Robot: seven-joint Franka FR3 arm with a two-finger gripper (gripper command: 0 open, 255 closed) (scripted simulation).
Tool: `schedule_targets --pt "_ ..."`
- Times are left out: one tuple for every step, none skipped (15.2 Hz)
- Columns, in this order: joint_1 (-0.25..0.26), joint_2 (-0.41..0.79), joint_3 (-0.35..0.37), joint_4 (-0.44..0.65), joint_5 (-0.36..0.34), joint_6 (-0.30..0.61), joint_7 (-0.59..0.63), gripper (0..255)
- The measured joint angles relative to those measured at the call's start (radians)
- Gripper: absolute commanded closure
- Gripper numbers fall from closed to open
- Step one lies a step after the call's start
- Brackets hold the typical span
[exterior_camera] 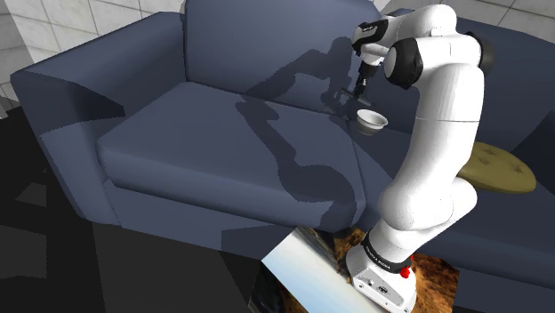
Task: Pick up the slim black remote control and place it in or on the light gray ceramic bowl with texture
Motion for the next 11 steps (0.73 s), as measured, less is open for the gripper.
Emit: schedule_targets --pt "-0.018 0.004 -0.004 0.006 0.005 -0.004 -0.022 255" --pt "-0.039 0.017 -0.006 0.029 0.013 -0.016 -0.042 255" --pt "-0.062 0.028 -0.009 0.043 0.022 -0.02 -0.066 255" --pt "-0.078 0.037 -0.011 0.052 0.028 -0.022 -0.083 255" --pt "-0.103 0.06 -0.011 0.078 0.04 -0.028 -0.106 255" --pt "-0.123 0.07 -0.013 0.093 0.047 -0.035 -0.125 255" --pt "-0.144 0.081 -0.014 0.105 0.054 -0.038 -0.146 255" --pt "-0.166 0.099 -0.014 0.135 0.063 -0.051 -0.162 255" --pt "-0.178 0.108 -0.013 0.147 0.069 -0.055 -0.174 255" --pt "-0.179 0.106 -0.011 0.145 0.072 -0.055 -0.18 255" --pt "-0.183 0.109 -0.01 0.151 0.076 -0.062 -0.182 255"
